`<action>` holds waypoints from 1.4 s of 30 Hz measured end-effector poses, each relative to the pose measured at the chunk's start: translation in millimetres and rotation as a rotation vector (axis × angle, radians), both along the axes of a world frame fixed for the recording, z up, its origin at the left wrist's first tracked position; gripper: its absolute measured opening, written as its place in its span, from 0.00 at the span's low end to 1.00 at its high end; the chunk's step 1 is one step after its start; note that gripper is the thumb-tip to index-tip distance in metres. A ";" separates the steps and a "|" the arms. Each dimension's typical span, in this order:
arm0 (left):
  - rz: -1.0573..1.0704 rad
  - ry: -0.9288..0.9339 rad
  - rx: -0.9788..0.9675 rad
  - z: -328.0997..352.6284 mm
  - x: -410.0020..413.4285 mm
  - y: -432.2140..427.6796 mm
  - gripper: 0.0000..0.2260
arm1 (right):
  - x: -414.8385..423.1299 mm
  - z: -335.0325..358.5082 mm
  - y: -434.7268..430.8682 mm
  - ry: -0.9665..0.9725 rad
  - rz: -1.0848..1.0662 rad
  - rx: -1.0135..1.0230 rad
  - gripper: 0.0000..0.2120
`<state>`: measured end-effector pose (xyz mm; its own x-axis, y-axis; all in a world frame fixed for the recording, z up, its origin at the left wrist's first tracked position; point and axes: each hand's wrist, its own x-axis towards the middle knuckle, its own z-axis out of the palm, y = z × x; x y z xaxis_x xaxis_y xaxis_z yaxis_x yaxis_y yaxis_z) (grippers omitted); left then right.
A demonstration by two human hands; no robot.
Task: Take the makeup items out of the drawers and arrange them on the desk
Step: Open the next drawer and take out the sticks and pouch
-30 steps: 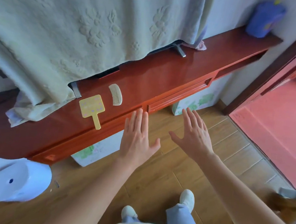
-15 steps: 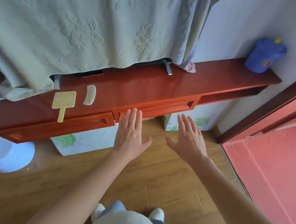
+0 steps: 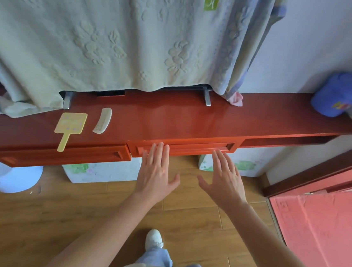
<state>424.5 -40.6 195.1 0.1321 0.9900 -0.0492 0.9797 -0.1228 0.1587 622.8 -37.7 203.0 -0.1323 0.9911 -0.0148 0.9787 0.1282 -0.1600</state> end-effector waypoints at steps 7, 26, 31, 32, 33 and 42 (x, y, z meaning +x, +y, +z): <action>0.100 -0.037 -0.104 -51.9 20.8 25.0 0.36 | 24.3 -43.6 29.7 0.141 -0.010 -0.131 0.38; 1.359 -2.203 -0.410 -197.0 32.2 132.5 0.08 | 14.0 -204.9 172.9 2.136 -1.189 -0.726 0.42; 1.457 -2.367 -0.267 -203.4 28.6 146.2 0.10 | 16.5 -216.4 181.6 2.296 -1.239 -0.686 0.37; 1.455 -2.397 -0.254 -204.5 29.1 148.5 0.09 | 16.7 -217.1 182.6 2.312 -1.239 -0.692 0.35; 1.455 -2.416 -0.248 -205.2 30.4 150.1 0.07 | 16.8 -217.0 182.6 2.318 -1.230 -0.701 0.33; 1.512 -2.381 -0.258 -201.2 33.9 137.2 0.15 | 24.4 -212.8 169.2 2.299 -1.265 -0.707 0.35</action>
<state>458.4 96.6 -6.0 -0.1191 0.5059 -0.8543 -0.9713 0.1191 0.2060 647.1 131.5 -9.8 -0.1327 0.5428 -0.8293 -0.8877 -0.4373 -0.1442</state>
